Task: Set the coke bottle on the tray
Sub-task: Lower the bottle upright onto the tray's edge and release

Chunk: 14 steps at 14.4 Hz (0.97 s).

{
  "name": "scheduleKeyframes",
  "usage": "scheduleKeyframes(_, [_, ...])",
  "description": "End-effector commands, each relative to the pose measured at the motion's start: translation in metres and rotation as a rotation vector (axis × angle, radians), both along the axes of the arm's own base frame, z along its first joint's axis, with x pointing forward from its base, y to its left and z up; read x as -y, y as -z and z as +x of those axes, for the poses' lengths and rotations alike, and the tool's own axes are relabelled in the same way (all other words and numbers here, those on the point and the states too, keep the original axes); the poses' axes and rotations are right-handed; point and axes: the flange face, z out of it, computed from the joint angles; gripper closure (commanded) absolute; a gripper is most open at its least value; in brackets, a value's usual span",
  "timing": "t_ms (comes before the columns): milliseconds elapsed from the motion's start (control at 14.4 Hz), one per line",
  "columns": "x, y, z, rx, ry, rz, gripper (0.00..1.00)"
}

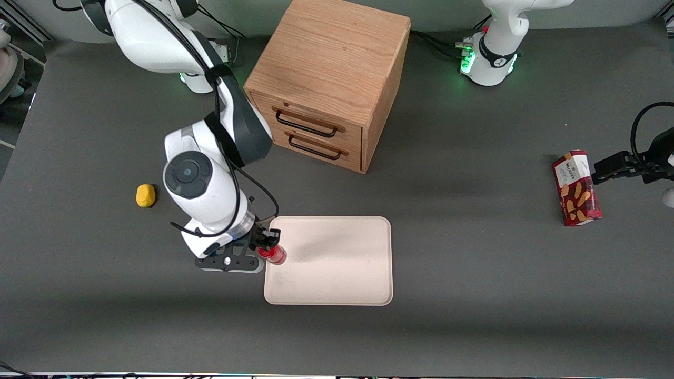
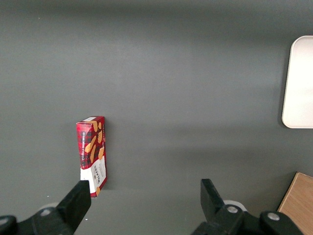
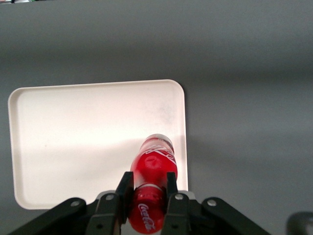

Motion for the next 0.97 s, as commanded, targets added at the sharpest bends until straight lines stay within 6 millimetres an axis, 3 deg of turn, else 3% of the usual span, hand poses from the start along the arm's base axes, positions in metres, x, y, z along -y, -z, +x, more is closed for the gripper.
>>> scheduleKeyframes(0, [0.003, 0.029, 0.003, 0.021, 0.034, 0.023, 1.0])
scheduleKeyframes(278, [0.007, 0.068, 0.001, 0.016, 0.073, 0.078, 1.0])
scheduleKeyframes(903, [0.008, 0.065, -0.002, -0.001, 0.052, 0.059, 1.0])
